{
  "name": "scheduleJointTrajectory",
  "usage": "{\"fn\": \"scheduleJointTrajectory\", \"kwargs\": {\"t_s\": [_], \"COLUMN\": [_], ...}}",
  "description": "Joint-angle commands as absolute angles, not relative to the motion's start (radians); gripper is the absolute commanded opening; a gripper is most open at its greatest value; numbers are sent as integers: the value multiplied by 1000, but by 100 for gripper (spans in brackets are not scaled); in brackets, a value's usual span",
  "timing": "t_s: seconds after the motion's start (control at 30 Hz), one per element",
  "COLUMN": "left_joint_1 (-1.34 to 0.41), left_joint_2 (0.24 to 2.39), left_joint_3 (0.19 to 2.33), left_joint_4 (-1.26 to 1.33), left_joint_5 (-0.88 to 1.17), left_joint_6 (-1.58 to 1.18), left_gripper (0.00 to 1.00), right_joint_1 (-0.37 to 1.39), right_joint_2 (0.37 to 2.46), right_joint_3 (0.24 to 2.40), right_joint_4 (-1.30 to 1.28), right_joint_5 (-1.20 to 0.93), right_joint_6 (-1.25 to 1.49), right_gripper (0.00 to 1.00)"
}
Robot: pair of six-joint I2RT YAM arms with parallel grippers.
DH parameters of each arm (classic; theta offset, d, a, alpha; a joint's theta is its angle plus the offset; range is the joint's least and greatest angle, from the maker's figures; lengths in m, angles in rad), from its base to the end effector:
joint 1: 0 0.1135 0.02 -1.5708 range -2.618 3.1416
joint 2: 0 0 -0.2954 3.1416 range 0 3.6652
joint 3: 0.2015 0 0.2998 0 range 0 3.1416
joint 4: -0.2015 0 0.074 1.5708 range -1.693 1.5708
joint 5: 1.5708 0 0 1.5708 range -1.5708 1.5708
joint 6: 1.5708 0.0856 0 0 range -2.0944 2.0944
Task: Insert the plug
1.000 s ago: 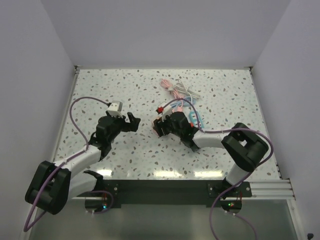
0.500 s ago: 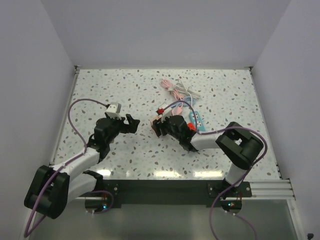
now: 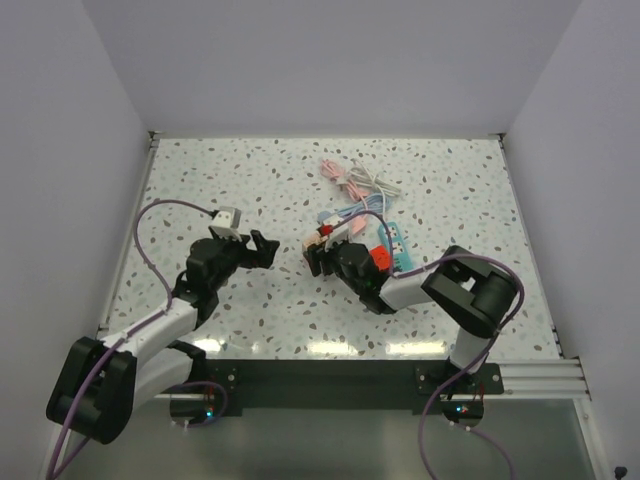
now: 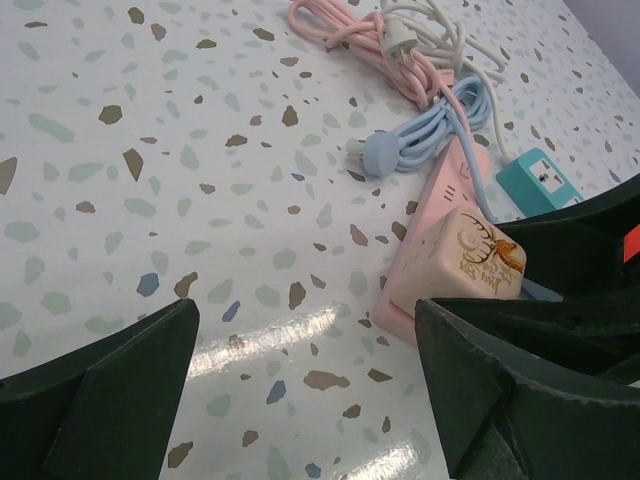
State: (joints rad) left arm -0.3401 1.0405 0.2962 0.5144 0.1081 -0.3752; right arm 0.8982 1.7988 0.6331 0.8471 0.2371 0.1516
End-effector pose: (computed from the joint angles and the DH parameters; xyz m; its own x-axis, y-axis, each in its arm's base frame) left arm 0.2630 -0.1028 0.1772 -0.3577 -0.2599 -0.8969 0.3220 0.8673 -0.3797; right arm 0.2693 0.3058 0.1057 -0.2867 -0.1244 -0.9499 -0.5847 0.8081 0.0707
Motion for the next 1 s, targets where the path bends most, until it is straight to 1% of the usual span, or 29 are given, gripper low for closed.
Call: {"fn": "scheduleJointTrajectory", "kwargs": {"t_s": [0.0,0.43,0.67,0.83,0.97], "left_joint_1": [-330,-330,-330,-330,-328], "left_joint_2": [1023,1014,1009,1000,999], "left_joint_3": [291,287,284,279,276], "left_joint_4": [555,561,565,569,569], "left_joint_5": [133,143,155,166,181], "left_joint_6": [-368,-368,-370,-373,-374], "left_gripper": [94,94,94,94,94], "right_joint_1": [954,1028,1080,1152,1160], "right_joint_2": [1966,2112,2152,2172,2195], "right_joint_3": [506,535,541,626,663], "right_joint_4": [384,377,339,189,160], "right_joint_5": [196,216,232,268,253], "right_joint_6": [325,377,411,414,422], "right_gripper": [0,0,0,0,0]}}
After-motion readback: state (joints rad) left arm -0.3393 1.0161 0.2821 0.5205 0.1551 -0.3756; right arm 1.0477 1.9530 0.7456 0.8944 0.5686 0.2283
